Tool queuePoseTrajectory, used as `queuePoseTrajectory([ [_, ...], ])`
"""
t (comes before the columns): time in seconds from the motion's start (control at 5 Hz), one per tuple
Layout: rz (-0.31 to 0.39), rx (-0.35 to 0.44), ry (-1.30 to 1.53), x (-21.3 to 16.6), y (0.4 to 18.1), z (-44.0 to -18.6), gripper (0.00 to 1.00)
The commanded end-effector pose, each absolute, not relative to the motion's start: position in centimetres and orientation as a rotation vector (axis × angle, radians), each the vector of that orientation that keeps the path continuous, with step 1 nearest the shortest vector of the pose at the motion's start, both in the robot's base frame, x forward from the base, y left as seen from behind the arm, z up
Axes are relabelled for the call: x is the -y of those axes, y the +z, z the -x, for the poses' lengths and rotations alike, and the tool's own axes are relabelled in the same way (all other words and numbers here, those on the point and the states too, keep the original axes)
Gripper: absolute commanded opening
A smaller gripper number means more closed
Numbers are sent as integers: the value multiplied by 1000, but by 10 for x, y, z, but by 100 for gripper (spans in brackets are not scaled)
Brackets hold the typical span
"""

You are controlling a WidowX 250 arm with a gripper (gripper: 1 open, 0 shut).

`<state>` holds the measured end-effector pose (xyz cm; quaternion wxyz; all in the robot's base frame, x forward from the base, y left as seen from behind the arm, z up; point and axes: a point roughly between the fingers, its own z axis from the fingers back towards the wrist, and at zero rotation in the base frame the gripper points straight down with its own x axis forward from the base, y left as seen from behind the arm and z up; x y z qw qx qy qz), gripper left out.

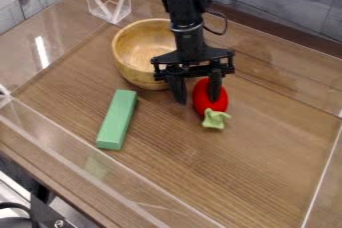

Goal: Move the red fruit to the right

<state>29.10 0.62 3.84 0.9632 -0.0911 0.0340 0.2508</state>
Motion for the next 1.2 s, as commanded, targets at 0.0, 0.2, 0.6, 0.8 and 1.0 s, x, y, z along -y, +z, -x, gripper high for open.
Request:
queuePoseTrajectory([
  [0.0, 201, 8, 529, -12, 78, -300, 0],
  [0.2, 227, 18, 483, 1, 98, -312, 0],
  [0.6, 244, 15, 369, 41, 100, -327, 0],
  [0.8, 238, 8, 290, 56, 99, -332, 0],
  [1.0, 230, 2, 202, 66, 97, -333, 0],
])
